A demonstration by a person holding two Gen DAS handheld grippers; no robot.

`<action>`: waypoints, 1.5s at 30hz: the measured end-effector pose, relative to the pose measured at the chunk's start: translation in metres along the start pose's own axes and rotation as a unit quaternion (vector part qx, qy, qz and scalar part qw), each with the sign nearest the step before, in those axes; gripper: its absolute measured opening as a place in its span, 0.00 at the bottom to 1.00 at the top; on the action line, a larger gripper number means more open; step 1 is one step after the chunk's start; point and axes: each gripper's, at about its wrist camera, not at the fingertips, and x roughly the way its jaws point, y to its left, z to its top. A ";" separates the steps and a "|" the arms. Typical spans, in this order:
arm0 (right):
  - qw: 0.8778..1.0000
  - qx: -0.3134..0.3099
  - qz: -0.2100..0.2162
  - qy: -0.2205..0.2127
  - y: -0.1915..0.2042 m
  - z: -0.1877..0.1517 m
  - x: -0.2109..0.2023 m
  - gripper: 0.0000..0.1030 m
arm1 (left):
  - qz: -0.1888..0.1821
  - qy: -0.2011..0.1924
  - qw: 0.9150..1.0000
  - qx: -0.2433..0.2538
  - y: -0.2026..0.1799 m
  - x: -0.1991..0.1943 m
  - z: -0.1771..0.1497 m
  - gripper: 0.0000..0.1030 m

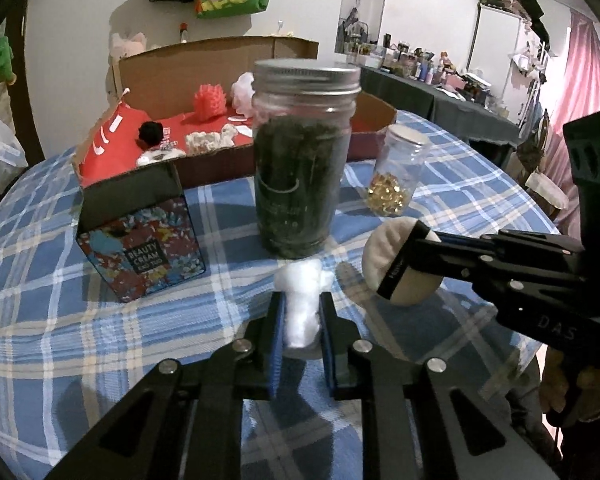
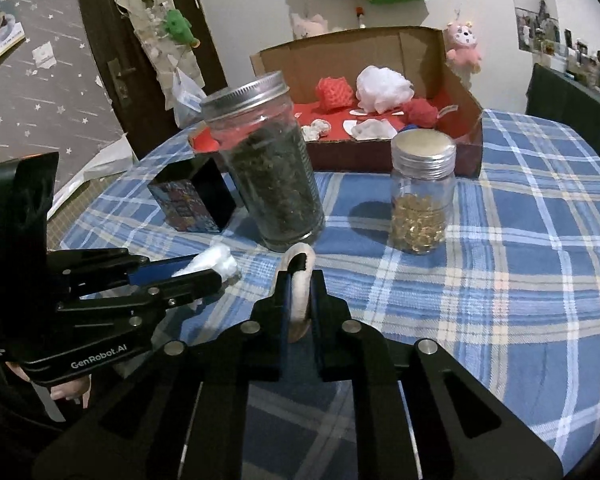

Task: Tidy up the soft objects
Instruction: 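Grasp the white cotton pad with the left tool while the right tool grasps the beige makeup puff, then lift the cotton pad and makeup puff and carry both toward the box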

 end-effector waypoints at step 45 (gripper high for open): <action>0.995 0.067 -0.076 0.005 -0.075 0.008 -0.034 0.08 | 0.099 0.017 0.991 -0.088 0.104 -0.035 -0.011 0.17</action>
